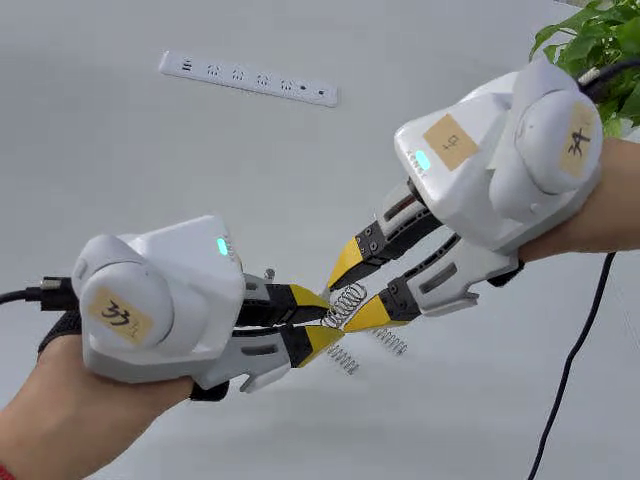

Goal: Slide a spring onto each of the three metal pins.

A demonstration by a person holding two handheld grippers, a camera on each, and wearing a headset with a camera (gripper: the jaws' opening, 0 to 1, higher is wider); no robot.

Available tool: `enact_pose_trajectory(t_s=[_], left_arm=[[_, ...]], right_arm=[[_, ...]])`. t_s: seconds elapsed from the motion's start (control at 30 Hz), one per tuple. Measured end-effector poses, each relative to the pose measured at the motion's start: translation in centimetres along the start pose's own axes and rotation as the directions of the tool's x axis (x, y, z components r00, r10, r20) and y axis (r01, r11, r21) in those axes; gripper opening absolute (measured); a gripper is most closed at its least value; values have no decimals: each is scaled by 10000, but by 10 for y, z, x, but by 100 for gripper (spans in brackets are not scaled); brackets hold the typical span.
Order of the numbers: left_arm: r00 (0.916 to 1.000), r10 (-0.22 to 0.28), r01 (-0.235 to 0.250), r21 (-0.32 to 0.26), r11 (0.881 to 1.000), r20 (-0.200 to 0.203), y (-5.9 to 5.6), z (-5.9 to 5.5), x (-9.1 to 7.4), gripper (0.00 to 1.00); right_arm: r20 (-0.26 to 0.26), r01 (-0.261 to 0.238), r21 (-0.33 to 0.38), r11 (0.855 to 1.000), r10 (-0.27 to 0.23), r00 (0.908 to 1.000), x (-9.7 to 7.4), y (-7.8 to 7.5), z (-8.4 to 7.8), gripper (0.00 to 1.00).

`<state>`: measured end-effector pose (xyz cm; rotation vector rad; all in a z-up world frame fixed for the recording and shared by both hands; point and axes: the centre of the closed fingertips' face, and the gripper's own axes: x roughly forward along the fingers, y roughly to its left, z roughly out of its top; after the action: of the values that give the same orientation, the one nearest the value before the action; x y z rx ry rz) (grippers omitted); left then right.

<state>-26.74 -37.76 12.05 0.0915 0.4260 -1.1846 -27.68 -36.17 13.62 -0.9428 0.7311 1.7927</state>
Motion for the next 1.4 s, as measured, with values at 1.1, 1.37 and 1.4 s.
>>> enact_pose_trajectory(t_s=[1.1, 1.37, 1.4], left_arm=[[9997, -188, 189, -58, 9998, 173, -5, -2, -1, 7], [9995, -227, 228, -18, 9997, 212, -5, -4, -2, 7], [9995, -236, 237, -21, 9997, 214, -5, -4, -2, 7]], right_arm=[[-587, -415, -142, 9990, 406, 9975, 5, 6, -2, 7], [-535, -383, -7, 9993, 382, 9978, 7, 7, -1, 7], [-534, -386, 7, 9993, 386, 9978, 7, 7, -1, 7]])
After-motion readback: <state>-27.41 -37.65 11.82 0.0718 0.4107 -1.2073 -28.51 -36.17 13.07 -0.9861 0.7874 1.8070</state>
